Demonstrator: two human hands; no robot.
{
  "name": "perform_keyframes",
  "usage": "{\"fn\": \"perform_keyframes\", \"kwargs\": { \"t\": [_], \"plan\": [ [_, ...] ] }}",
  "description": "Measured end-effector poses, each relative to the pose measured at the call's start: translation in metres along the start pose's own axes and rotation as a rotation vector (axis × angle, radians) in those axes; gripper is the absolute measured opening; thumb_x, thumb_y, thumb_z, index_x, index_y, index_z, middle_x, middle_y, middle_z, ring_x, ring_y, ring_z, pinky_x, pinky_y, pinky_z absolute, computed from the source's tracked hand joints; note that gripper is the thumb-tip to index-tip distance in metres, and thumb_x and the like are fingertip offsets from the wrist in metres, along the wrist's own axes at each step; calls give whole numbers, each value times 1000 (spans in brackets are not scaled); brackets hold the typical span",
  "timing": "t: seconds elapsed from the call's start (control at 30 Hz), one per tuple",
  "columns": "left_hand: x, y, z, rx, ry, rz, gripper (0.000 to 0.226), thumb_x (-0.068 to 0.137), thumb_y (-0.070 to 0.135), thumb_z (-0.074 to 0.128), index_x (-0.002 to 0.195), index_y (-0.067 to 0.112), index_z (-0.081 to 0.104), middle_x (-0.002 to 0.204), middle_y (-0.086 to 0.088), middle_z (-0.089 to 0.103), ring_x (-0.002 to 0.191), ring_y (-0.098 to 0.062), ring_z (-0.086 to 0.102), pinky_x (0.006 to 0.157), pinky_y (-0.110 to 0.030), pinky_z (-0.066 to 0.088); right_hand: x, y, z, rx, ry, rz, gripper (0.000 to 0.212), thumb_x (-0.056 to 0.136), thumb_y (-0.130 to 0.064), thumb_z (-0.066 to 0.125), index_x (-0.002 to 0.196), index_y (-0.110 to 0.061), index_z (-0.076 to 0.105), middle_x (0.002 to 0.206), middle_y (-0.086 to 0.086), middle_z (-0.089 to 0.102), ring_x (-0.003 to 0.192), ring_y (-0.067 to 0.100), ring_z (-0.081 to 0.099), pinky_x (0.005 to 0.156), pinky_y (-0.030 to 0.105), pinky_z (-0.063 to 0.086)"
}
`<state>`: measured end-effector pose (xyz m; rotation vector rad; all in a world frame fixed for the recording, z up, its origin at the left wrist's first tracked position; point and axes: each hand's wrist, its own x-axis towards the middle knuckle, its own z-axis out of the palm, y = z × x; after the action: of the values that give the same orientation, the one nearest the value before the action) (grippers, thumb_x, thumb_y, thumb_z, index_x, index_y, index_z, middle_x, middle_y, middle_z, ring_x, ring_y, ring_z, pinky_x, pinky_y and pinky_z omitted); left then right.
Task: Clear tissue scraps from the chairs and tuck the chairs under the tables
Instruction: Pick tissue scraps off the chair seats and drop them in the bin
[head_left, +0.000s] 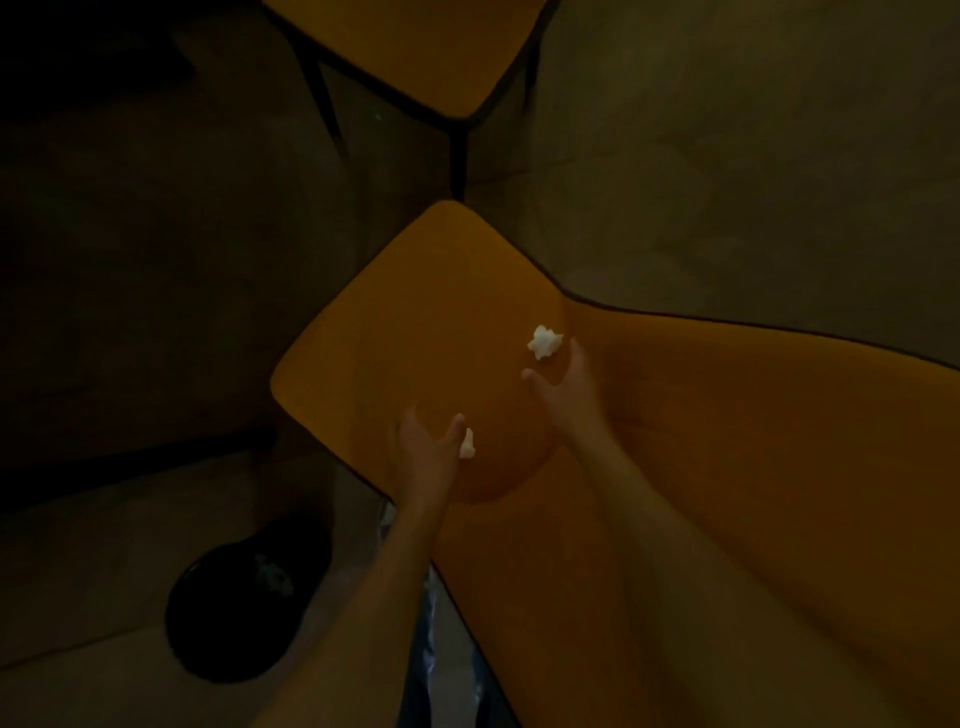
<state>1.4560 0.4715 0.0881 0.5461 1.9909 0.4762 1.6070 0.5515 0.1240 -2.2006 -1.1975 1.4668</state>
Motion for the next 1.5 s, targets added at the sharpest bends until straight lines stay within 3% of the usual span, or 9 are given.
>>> {"fn": "perform_keyframes", "kwargs": {
  "t": [0.17, 0.27, 0.43, 0.63, 0.8, 1.07, 1.2, 1.37, 1.5],
  "plan": [
    [27, -45, 26, 15, 11, -98, 101, 70, 69, 70, 148, 15, 36, 148, -15, 46, 126, -35, 53, 97, -56, 50, 36, 22, 26, 43, -9, 29, 80, 90, -23, 69, 154, -17, 21, 157, 8, 34, 143, 26, 34, 113, 44, 35],
    [32, -56, 41, -2, 24, -152, 112, 57, 81, 65, 142, 13, 40, 138, -14, 54, 115, -30, 60, 89, -50, 56, 52, 33, 37, 56, 15, 43, 81, 91, -24, 68, 155, -16, 19, 158, 8, 33, 143, 26, 34, 113, 43, 35],
    [32, -44, 53, 141, -5, -169, 79, 84, 39, 76, 143, 9, 34, 146, -14, 33, 115, -25, 47, 83, -31, 40, 69, 42, 52, 44, 32, 38, 85, 91, -26, 68, 156, -15, 14, 159, 9, 30, 145, 25, 31, 115, 46, 33],
    [41, -47, 61, 262, 40, -66, 48, 90, 35, 70, 120, 8, 44, 128, -13, 43, 93, -21, 44, 74, -36, 41, 83, 47, 60, 28, 131, 21, 86, 88, -24, 71, 155, -16, 18, 156, 8, 34, 143, 25, 35, 114, 48, 35],
    [48, -48, 59, 252, 76, -13, 39, 94, 30, 66, 118, 4, 50, 122, -12, 51, 99, -23, 49, 76, -35, 41, 94, 46, 56, -3, 209, 55, 92, 88, -26, 72, 157, -18, 11, 158, 11, 23, 142, 29, 34, 110, 42, 38],
    [61, -39, 56, 71, 55, -40, 28, 92, 25, 69, 108, 10, 51, 100, -1, 59, 92, -21, 61, 75, -37, 52, 108, 34, 55, -85, 173, -40, 63, 94, -16, 64, 150, -16, 34, 151, 8, 31, 131, 21, 44, 95, 21, 36],
    [63, -33, 54, -27, 19, -57, 41, 89, 32, 72, 118, 9, 54, 105, -7, 65, 93, -25, 67, 81, -49, 59, 108, 34, 61, -166, 165, -19, 41, 96, -12, 60, 135, -13, 49, 145, 8, 34, 125, 21, 47, 93, 22, 40],
    [67, -22, 44, -109, -42, -3, 41, 94, 25, 66, 129, 5, 56, 119, -7, 60, 101, -22, 63, 80, -36, 57, 100, 36, 71, -189, 110, 25, 35, 99, -12, 53, 134, -7, 51, 152, 19, 31, 133, 31, 43, 101, 35, 43],
    [70, -11, 33, -170, -86, 29, 21, 96, 18, 61, 112, 5, 63, 105, -12, 67, 89, -25, 65, 69, -33, 52, 97, 38, 77, -7, 132, 85, 24, 95, -9, 59, 119, -8, 57, 125, 15, 58, 109, 27, 60, 77, 31, 48]
  ]
}}
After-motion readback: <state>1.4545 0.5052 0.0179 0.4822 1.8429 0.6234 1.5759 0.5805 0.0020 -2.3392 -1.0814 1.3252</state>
